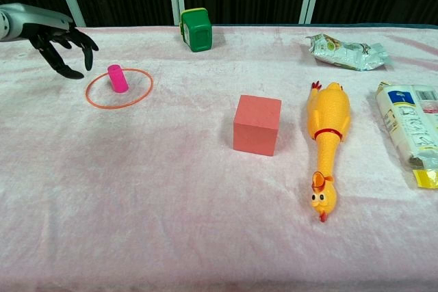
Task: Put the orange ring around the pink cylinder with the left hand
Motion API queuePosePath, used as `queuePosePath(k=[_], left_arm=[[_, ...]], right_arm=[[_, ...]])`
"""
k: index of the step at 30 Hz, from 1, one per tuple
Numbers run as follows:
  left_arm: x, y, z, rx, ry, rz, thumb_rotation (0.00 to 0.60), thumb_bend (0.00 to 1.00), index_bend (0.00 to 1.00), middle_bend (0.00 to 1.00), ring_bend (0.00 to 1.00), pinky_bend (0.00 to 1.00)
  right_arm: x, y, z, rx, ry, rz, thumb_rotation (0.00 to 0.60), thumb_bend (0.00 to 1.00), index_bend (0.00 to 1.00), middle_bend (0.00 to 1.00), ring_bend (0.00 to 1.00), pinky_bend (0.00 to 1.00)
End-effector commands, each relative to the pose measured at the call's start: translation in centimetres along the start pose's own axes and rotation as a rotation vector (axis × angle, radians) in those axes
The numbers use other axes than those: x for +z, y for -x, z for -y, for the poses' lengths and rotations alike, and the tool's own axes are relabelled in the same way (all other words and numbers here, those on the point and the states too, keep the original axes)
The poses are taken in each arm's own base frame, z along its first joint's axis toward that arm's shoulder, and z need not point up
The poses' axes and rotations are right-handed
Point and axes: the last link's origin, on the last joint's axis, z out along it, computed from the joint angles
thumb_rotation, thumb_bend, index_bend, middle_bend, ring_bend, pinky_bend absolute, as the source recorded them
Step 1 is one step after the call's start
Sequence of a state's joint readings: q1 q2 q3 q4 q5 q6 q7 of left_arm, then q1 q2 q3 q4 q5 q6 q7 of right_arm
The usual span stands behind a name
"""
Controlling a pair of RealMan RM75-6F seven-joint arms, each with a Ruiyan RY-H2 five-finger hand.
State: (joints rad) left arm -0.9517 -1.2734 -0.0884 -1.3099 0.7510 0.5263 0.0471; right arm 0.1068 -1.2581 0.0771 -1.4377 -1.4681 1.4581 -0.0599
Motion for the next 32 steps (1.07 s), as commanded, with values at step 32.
queuePosePath(k=[32], left_arm=[[-27.0,7.2,11.0,0.008,-0.098,-0.486,0.600,0.31,0.17,0.04,0.00,0.00]], right_arm=[[-0.2,-0.7,1.0,-0.010,-0.017,-0.044,0.600,0.17,0.00,0.00,0.00,0.18]])
